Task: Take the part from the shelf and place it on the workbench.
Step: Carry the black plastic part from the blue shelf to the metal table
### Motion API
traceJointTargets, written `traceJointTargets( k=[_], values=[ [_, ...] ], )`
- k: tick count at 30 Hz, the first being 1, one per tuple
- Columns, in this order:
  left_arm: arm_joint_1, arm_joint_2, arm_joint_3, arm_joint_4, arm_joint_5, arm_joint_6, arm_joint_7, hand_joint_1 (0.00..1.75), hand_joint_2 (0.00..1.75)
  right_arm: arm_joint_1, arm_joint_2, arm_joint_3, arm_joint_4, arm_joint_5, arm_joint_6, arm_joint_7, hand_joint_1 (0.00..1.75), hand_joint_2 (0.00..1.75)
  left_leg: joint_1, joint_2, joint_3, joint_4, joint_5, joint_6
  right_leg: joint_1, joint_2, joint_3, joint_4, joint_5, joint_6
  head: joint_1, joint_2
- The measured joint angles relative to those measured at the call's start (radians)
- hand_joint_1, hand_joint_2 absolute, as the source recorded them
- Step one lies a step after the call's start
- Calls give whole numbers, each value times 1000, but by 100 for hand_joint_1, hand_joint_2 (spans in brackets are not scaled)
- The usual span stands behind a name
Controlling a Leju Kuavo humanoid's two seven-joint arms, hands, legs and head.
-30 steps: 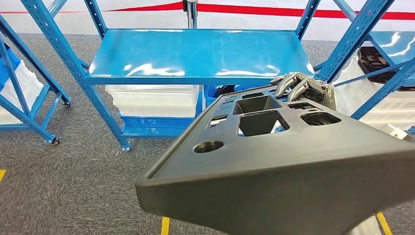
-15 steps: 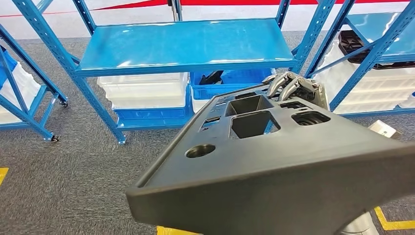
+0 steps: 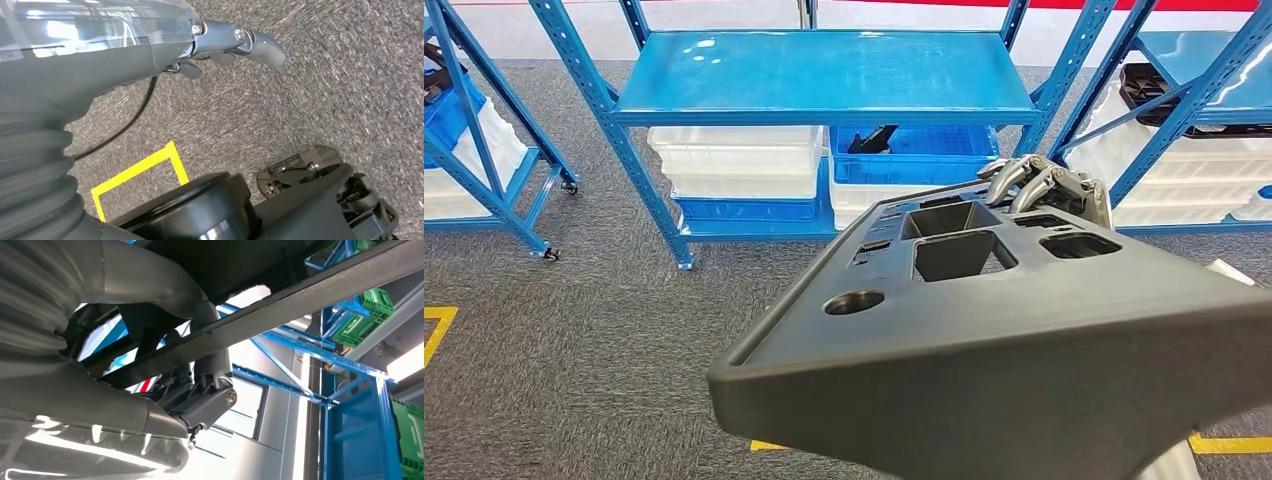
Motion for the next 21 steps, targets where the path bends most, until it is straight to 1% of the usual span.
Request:
traceJointTargets(
  k=[1,2,3,4,5,6,7,8,9,11,12,13,14,15,16,17,18,19,20,21],
  values=[
    [-1,0,0,0,0,0,0,0,175,0,0,-1,-1,3,-2,-2,175,175,1,0,-3,1,3,-4,-2,0,56,-81,22,1,4,0],
    [-1,0,1,0,-1,0,1,0,175,0,0,-2,-2,10,-4,-3,175,175,1,0,-6,4,6,-8,-2,1,101,-152,37,0,9,0],
    [-2,0,2,0,-1,1,2,0,175,1,0,-4,-3,18,-7,-5,175,175,0,-1,-9,5,9,-13,0,2,131,-200,46,-1,12,0],
    [-2,0,2,0,-2,1,3,0,175,3,-1,-5,-4,29,-11,-6,175,175,-2,-1,-12,6,13,-19,2,2,140,-220,47,-3,13,0],
    [-2,0,3,-1,-2,1,5,0,175,5,-2,-7,-5,40,-15,-7,175,175,-3,-1,-15,6,17,-25,5,3,139,-222,48,-7,12,0],
    [-2,0,4,-1,-3,1,6,0,175,8,-3,-9,-5,49,-18,-8,175,175,-2,-1,-17,6,18,-31,2,3,135,-220,51,-12,7,0],
    [-2,0,5,-1,-3,1,7,0,175,9,-4,-10,-6,56,-19,-8,175,175,-1,-2,-19,12,12,-36,0,3,132,-220,55,-18,2,0],
    [-2,0,6,-1,-4,2,7,0,175,10,-5,-10,-7,60,-20,-9,175,175,-1,-3,-28,34,-6,-39,-3,1,129,-222,59,-26,-4,0],
    [-3,0,7,-1,-4,3,7,0,175,10,-5,-10,-8,63,-21,-9,175,175,0,-3,-45,78,-36,-40,-5,-2,126,-223,64,-35,-11,0],
    [-7,0,8,-1,-4,4,7,0,175,14,-5,-10,-10,67,-23,-10,175,175,-1,-4,-97,217,-110,-41,-2,-9,117,-222,71,-47,-25,0],
    [-9,0,9,-1,-5,5,8,0,175,17,-5,-9,-10,68,-24,-10,175,175,-2,-4,-117,277,-134,-42,0,-14,112,-222,74,-49,-29,0],
    [-11,0,9,-1,-5,5,9,0,175,21,-5,-9,-10,69,-24,-10,175,175,-2,-4,-123,308,-141,-42,1,-18,109,-222,77,-50,-31,0],
    [-11,0,10,-1,-7,6,10,0,175,24,-5,-9,-10,70,-24,-10,175,175,-1,-3,-109,295,-128,-42,1,-22,107,-221,79,-50,-33,0],
    [-10,0,10,-1,-8,6,12,0,175,26,-5,-9,-10,70,-24,-11,175,175,1,1,-76,241,-99,-42,0,-27,106,-220,81,-48,-34,0],
    [-9,0,10,-1,-9,6,14,0,175,27,-5,-9,-10,70,-24,-11,175,175,2,14,-35,164,-66,-42,0,-33,105,-218,81,-46,-35,0],
    [-7,0,10,-1,-10,6,16,0,175,28,-6,-9,-11,71,-24,-11,175,175,2,30,1,90,-42,-43,2,-37,104,-214,81,-42,-37,0],
    [-6,0,11,-1,-11,7,17,0,175,28,-7,-10,-12,71,-24,-12,175,175,1,42,23,39,-27,-40,4,-43,103,-211,82,-36,-38,0],
    [-5,1,11,-1,-11,7,17,0,175,28,-9,-11,-13,71,-25,-12,175,175,-1,48,30,13,-22,-36,6,-49,100,-210,84,-30,-38,0],
    [-3,1,11,-1,-12,7,17,0,175,29,-10,-12,-13,72,-25,-13,175,175,-5,43,26,8,-22,-30,8,-56,99,-210,87,-24,-37,0],
    [-2,1,12,-1,-13,7,17,0,175,30,-11,-13,-14,72,-25,-13,175,175,-6,33,19,10,-17,-22,7,-65,98,-212,90,-19,-34,0]
  ],
)
